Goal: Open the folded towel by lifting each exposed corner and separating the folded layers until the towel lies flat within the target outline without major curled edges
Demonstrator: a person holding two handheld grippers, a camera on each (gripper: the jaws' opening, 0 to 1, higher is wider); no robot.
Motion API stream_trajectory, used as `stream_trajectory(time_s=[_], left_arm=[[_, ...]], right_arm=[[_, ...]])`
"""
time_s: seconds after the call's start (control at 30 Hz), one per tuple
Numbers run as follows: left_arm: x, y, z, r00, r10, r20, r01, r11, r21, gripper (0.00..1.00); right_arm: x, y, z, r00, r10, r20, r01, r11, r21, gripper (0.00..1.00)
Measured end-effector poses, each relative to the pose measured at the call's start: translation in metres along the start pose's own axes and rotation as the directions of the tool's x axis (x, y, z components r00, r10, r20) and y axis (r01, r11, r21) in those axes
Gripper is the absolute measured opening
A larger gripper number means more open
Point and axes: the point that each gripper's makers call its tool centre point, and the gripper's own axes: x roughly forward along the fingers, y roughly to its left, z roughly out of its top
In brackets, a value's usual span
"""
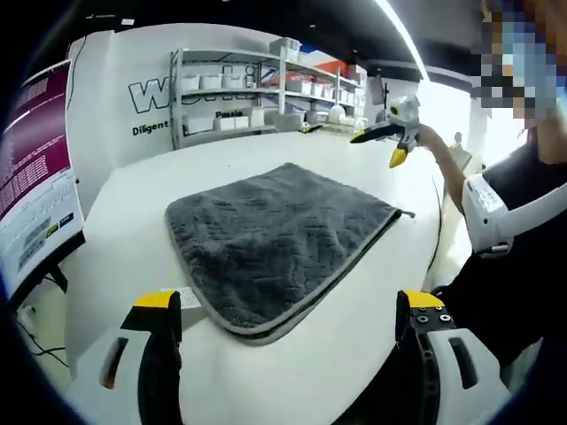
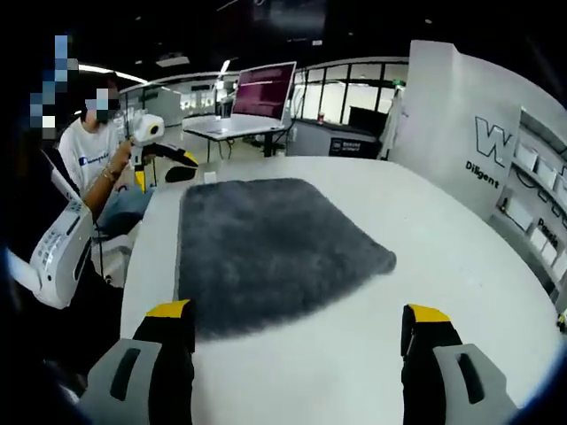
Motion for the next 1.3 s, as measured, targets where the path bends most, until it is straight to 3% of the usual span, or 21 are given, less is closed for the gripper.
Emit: stream_trajectory(time_s=[0.4, 0.6, 0.8, 0.93, 1.07, 1.3], left_arm=[[-0.004, 0.000, -0.004, 1.000, 0.018, -0.016, -0.018, 1.000, -0.003, 0.99], [-0.006, -0.002, -0.004, 1.000, 0.022, -0.014, -0.022, 1.000, 0.000, 0.99], [-0.007, -0.005, -0.005, 1.000, 0.015, -0.014, -0.015, 1.000, 0.009, 0.99], [-0.007, -0.003, -0.004, 1.000, 0.021, -0.014, -0.021, 1.000, 0.009, 0.99], [-0.008, 0.001, -0.003, 0.999, 0.029, -0.016, -0.029, 1.000, 0.007, 0.99], [-0.009, 0.002, -0.005, 0.999, 0.032, -0.016, -0.032, 0.999, -0.002, 0.99]], right_arm=[[0.065, 0.023, 0.044, 0.990, 0.128, -0.058, -0.134, 0.984, -0.119, 0.99], [0.092, 0.035, 0.071, 0.983, 0.178, -0.047, -0.183, 0.971, -0.155, 0.99], [0.113, 0.047, 0.097, 0.977, 0.213, -0.009, -0.212, 0.967, -0.140, 0.99], [0.128, 0.063, 0.108, 0.971, 0.239, -0.018, -0.239, 0.957, -0.168, 0.98], [0.145, 0.077, 0.118, 0.963, 0.269, -0.026, -0.269, 0.944, -0.194, 0.93], [0.170, 0.103, 0.138, 0.941, 0.336, -0.027, -0.333, 0.911, -0.244, 0.76]])
